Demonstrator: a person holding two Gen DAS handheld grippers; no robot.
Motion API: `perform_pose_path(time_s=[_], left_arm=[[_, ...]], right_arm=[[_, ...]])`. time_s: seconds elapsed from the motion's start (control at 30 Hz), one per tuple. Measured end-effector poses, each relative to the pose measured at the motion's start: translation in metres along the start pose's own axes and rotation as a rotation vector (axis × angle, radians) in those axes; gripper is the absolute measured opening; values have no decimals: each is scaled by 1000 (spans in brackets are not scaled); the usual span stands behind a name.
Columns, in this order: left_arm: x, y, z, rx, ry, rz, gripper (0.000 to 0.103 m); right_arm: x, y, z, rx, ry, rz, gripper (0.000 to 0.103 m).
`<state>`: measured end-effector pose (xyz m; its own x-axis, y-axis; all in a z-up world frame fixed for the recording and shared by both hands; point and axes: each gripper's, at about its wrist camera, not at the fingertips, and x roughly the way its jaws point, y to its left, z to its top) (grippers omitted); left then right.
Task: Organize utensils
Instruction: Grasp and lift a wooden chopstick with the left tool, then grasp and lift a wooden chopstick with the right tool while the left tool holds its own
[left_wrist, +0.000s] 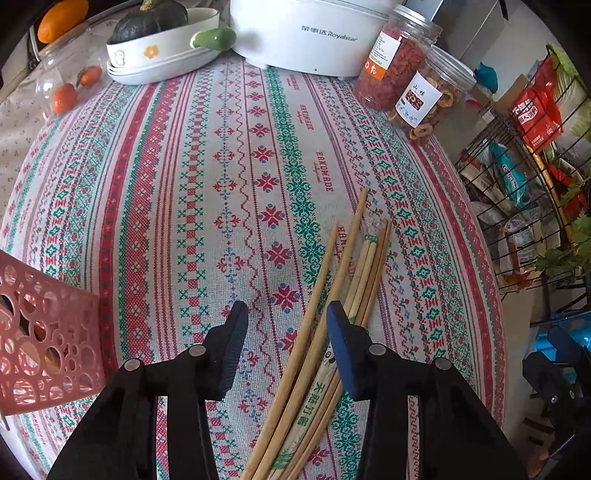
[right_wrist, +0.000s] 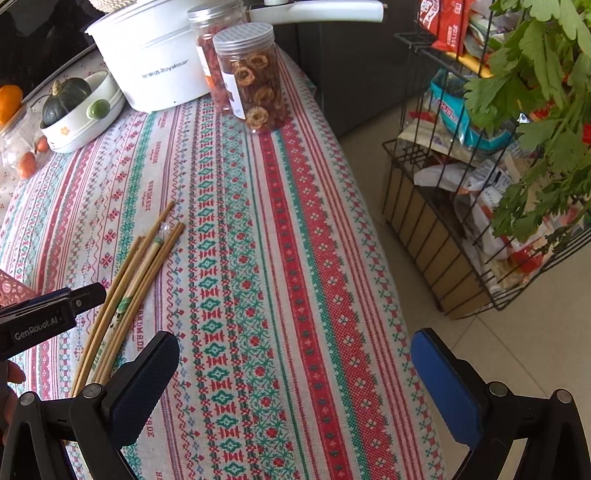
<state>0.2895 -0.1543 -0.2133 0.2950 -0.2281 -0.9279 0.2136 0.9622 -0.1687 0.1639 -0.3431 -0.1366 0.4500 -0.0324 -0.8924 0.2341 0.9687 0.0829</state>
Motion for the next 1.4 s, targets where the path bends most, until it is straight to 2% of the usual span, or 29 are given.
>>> perform_pose_path(time_s=[0.1,0.23,0.33,0.37,0.4,0.6,0.8,0.93,1.13,1.23,1.4], left_arm=[[7,-7,4,29,-1,12,25],[14,-12,10,52,14,37,22],[16,-21,9,119,27,89,19],[16,-23,8,141,30,115,9],[16,-23,7,150,35,126,6],[-18,-11,-10,168,-30,106,6],[-77,5,-36,190,-115,67,6],[-126,18,-61,218,-189,59,6],[-183,48,-97,208,-288,34,6],[-196,65,-106,185,-329,41,6],[-217,99,-108,119,-375,10,6]], right_arm=[[2,2,0,-5,10,8,103],[2,2,-1,-2,8,11,103],[2,3,-1,-3,13,21,103],[3,4,-1,-3,16,25,103],[3,4,0,-3,21,31,103],[-1,13,-1,-16,37,97,103],[1,26,0,14,92,168,99],[-3,41,-2,-18,42,91,99],[-1,54,2,-9,13,63,99],[7,62,6,17,18,83,99],[31,85,11,47,49,136,99]])
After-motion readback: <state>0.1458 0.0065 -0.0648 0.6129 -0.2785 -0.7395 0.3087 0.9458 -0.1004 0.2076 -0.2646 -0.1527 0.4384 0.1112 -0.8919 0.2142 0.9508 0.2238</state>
